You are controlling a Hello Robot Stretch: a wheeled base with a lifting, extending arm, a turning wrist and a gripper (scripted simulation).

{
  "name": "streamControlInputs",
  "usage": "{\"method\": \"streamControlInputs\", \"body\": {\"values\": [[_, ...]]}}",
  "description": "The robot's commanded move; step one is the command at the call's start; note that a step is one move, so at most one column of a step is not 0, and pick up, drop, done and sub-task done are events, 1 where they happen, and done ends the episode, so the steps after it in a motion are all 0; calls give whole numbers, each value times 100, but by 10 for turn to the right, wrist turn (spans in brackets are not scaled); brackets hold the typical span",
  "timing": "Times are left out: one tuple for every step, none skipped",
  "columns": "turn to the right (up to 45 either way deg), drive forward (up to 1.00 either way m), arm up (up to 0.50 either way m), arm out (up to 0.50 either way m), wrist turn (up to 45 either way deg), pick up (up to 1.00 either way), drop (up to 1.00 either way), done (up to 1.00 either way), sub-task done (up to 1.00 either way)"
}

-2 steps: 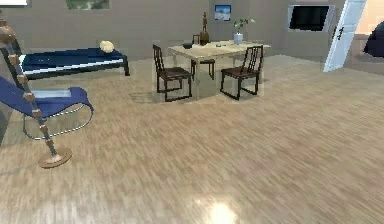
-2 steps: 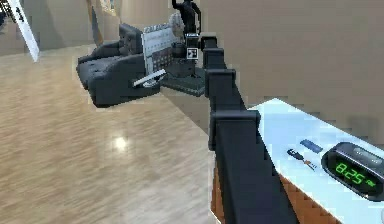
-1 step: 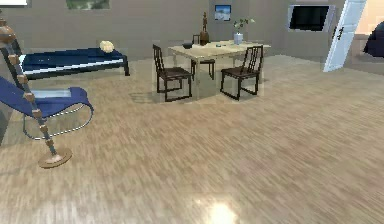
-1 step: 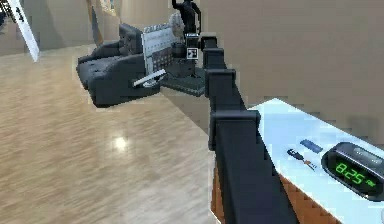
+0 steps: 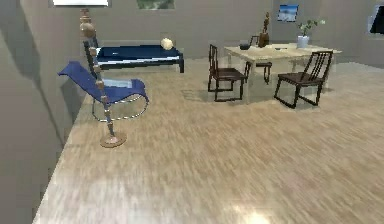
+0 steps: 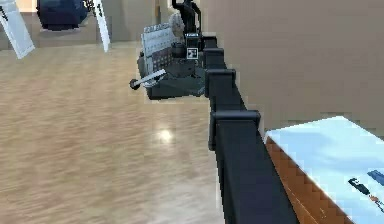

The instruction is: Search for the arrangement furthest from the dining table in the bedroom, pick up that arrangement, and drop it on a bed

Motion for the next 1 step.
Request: {"method": "streamControlInputs", "body": {"values": [[0, 100, 0, 0, 0, 0, 0, 0, 0]]}}
